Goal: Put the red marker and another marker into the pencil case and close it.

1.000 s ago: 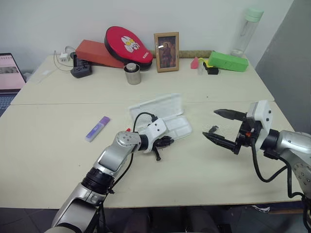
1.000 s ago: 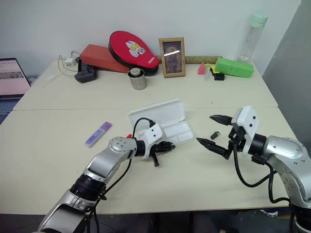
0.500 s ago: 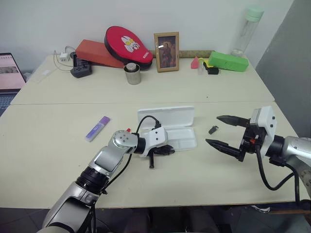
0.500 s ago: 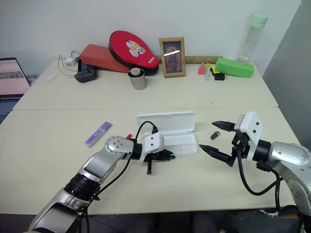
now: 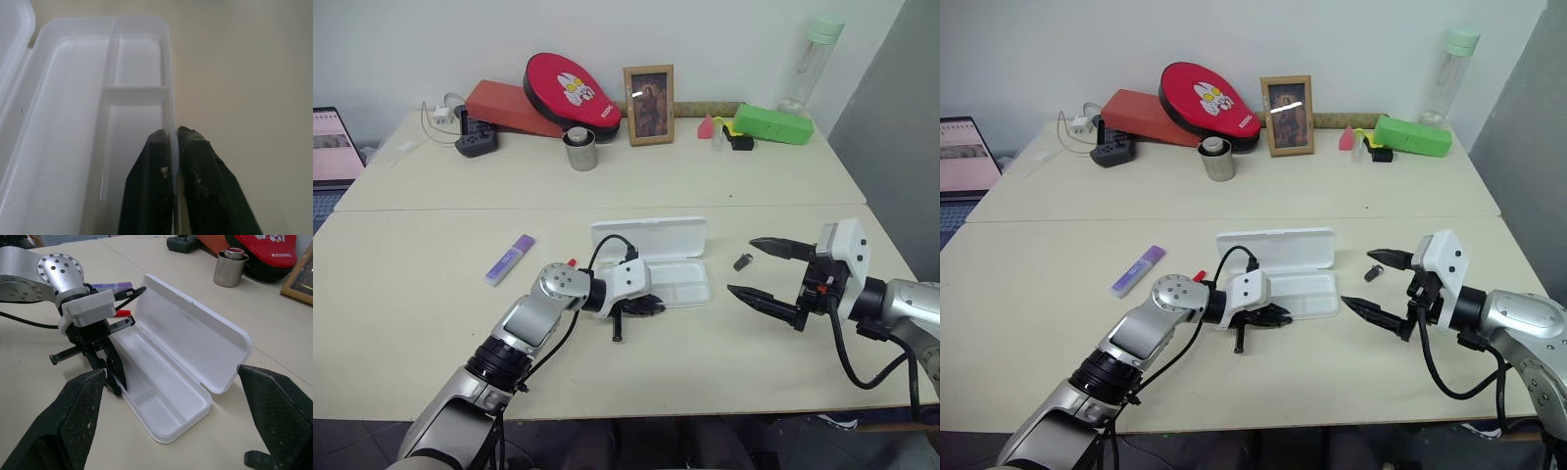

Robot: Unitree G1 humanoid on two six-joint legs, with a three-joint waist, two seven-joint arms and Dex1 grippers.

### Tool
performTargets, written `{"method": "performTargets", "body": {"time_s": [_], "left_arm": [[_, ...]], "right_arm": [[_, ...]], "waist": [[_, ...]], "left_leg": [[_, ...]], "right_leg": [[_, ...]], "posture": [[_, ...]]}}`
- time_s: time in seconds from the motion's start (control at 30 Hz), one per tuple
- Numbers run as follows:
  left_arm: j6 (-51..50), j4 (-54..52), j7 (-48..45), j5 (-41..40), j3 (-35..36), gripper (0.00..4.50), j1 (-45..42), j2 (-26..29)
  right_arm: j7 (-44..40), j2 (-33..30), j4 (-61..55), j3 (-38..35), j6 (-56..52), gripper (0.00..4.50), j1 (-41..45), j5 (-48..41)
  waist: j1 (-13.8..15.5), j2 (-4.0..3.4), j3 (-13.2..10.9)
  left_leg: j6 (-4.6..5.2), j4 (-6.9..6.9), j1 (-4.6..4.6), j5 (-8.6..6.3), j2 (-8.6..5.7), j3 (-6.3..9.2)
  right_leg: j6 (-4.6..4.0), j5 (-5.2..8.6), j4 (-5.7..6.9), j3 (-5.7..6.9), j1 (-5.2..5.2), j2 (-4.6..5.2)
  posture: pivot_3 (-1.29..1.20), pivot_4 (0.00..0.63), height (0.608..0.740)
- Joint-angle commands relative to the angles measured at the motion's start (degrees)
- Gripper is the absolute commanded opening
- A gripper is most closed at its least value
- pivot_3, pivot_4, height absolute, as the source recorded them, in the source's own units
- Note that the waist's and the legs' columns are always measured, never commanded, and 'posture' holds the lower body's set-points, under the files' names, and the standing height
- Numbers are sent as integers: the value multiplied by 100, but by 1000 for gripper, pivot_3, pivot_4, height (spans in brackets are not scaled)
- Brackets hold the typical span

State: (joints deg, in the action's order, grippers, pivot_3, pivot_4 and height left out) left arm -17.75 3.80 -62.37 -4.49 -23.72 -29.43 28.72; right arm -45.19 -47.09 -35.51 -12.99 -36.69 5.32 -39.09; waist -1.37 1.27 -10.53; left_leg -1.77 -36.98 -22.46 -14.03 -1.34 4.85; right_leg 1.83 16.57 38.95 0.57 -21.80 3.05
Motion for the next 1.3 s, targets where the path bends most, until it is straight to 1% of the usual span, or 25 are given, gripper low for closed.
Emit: {"method": "performTargets", "body": {"time_s": [0.03,0.1,0.13,0.17,0.23,0.3,0.37,0.4,0.47,0.53,0.7,0.8,0.9,0.93,1.0,1.13,1.3], "left_arm": [[-277,-388,123,-215,293,1224,91,-41],[-687,-762,109,-572,526,1559,138,-67],[-868,-925,111,-711,617,1846,154,-67],[-1074,-1136,151,-839,738,2040,176,-39],[-1606,-1672,225,-1273,1078,2565,274,40],[-2065,-2107,302,-1646,1350,2987,384,131],[-2446,-2504,387,-1954,1614,3510,563,264],[-2653,-2723,447,-2162,1832,3610,704,345],[-2999,-3010,641,-2456,2226,4175,971,485],[-3201,-3131,835,-2629,2637,4476,1280,623],[-3312,-3029,1330,-2689,3469,4476,1743,897],[-3204,-2784,1671,-2483,3628,4476,1807,1006],[-3287,-2580,2059,-2348,3594,4476,1769,973],[-3272,-2487,2169,-2219,3481,4476,1763,988],[-3170,-2345,2278,-2004,3251,4476,1784,1049],[-3188,-2101,2377,-1826,3044,4476,1753,1135],[-3384,-1653,2674,-1623,2885,4476,1543,1099]], "right_arm": [[-73,-79,-56,-72,65,4500,120,-51],[-101,-74,-29,-53,71,4500,154,-52],[-114,-72,-17,-45,72,4500,168,-49],[-133,-73,-4,-32,75,4500,185,-46],[-170,-66,20,4,86,4500,225,-48],[-189,-52,39,44,95,4500,264,-53],[-211,-28,58,99,105,4500,307,-59],[-221,-10,74,144,110,4500,349,-54],[-249,11,110,208,111,4500,426,-53],[-277,27,166,271,113,4500,518,-54],[-327,89,242,446,71,4500,781,-94],[-297,153,267,596,13,4500,955,-103],[-224,232,249,720,-53,4500,1114,-102],[-220,260,221,772,-63,4500,1149,-107],[-209,292,162,849,-97,4500,1179,-125],[-123,371,69,923,-139,4500,1237,-150],[-78,398,9,863,-12,4500,1189,-43]], "waist": [[-6,0,0],[-8,0,0],[-9,1,-1],[-7,1,-1],[-9,1,-1],[-19,0,-1],[-34,0,0],[-37,0,0],[-40,0,-1],[-33,-1,-1],[-12,0,-2],[-6,0,-2],[-4,-1,-2],[-3,0,-2],[1,0,-2],[-1,0,-2],[0,0,-2]], "left_leg": [[0,0,0,0,0,1],[0,0,-1,0,1,2],[0,0,-1,0,1,3],[0,0,-2,0,1,4],[0,-1,-3,0,1,7],[0,0,-2,0,2,7],[0,1,0,0,3,6],[0,1,3,0,5,6],[0,2,4,0,6,7],[0,2,3,0,5,8],[0,2,3,0,4,9],[-1,2,2,0,4,11],[-1,2,3,0,4,7],[-1,2,3,0,3,7],[-1,2,1,0,4,10],[-1,3,1,0,4,9],[-1,4,-1,0,4,9]], "right_leg": [[0,0,0,-1,0,0],[0,0,1,0,-1,0],[0,0,1,0,-1,0],[0,0,0,-1,-2,0],[0,0,0,1,-2,0],[0,0,0,-2,-2,0],[0,0,0,-2,-2,0],[0,0,1,-4,-2,-1],[0,0,1,-3,-1,-2],[0,0,1,-2,-1,-2],[0,1,-1,-2,0,-1],[-1,0,-1,-2,-1,0],[-1,0,-1,-3,-1,0],[-1,0,-1,-3,-1,0],[-1,0,-1,-2,-2,1],[-1,0,-2,-3,-3,1],[-1,0,0,-4,-7,1]], "posture": [[0,150,740],[0,150,740],[0,150,740],[0,150,740],[0,150,740],[0,150,740],[0,150,740],[0,150,740],[0,150,740],[0,150,740],[0,150,740],[0,150,740],[0,150,740],[0,150,740],[0,150,740],[0,150,740],[0,150,740]]}}
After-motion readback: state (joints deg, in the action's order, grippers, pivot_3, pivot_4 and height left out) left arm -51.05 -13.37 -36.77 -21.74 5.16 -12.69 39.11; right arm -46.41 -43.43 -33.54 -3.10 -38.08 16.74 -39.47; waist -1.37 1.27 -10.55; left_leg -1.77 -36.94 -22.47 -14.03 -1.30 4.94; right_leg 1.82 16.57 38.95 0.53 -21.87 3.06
